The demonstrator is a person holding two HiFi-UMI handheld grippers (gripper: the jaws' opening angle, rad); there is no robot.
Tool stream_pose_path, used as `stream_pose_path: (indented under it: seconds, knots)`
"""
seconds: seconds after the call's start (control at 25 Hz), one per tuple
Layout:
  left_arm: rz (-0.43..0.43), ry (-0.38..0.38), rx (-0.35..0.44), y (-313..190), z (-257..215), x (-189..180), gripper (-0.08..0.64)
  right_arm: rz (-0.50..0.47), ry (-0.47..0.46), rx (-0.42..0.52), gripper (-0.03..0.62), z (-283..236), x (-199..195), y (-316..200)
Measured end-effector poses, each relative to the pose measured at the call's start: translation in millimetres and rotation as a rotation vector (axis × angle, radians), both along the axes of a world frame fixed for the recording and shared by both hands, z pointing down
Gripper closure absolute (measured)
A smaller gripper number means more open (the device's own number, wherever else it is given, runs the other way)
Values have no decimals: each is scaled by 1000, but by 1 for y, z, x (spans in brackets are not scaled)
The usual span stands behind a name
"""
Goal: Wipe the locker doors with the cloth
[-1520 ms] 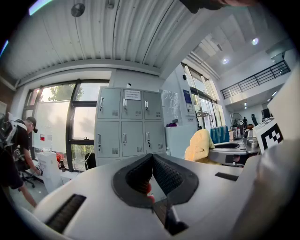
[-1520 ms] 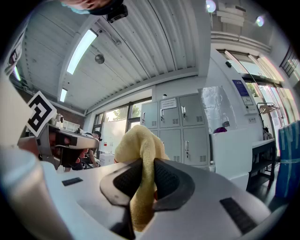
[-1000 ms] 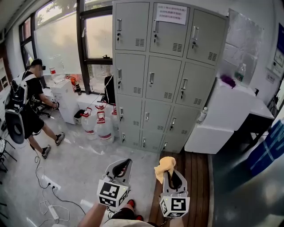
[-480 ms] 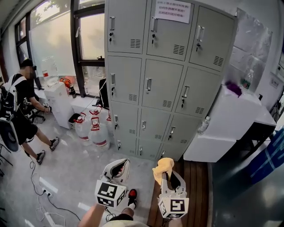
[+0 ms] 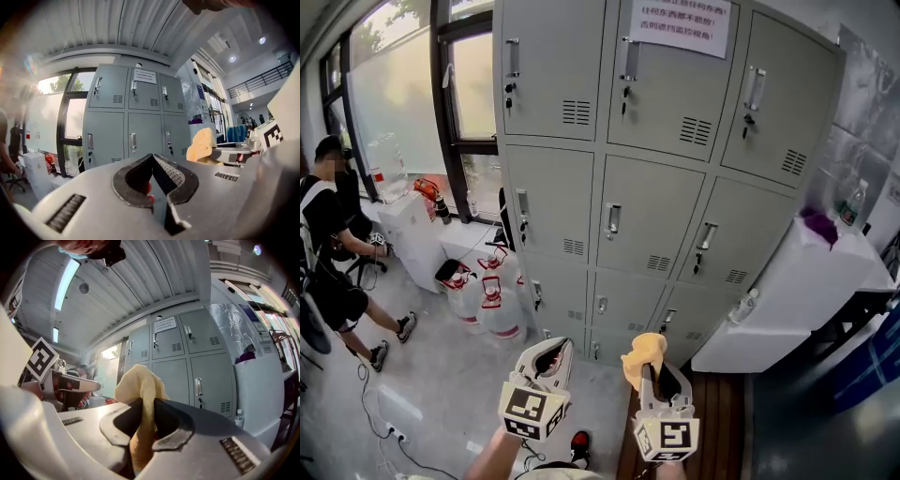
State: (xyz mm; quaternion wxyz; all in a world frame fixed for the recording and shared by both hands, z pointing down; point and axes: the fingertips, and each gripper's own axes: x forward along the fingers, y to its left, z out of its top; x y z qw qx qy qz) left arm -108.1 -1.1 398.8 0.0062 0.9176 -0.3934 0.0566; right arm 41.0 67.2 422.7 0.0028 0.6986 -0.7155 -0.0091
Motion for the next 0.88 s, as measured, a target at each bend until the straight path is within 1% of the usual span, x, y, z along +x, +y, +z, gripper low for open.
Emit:
stream_pose_path:
  seconds: [0.2, 0.4, 0.64, 0.88]
  knots:
    - [4, 0, 13, -68, -6, 14, 537, -11, -5, 46, 520, -7, 13, -72]
    - [-4, 7, 18, -119, -6, 23, 537, -15, -21, 73, 520, -17, 20, -125]
    - [-7, 1, 10, -158, -4, 38, 537, -36, -5, 107, 522, -40, 27, -169]
    - [-36, 13, 29, -196, -10, 57, 537, -82, -3, 117, 520, -41, 41, -209]
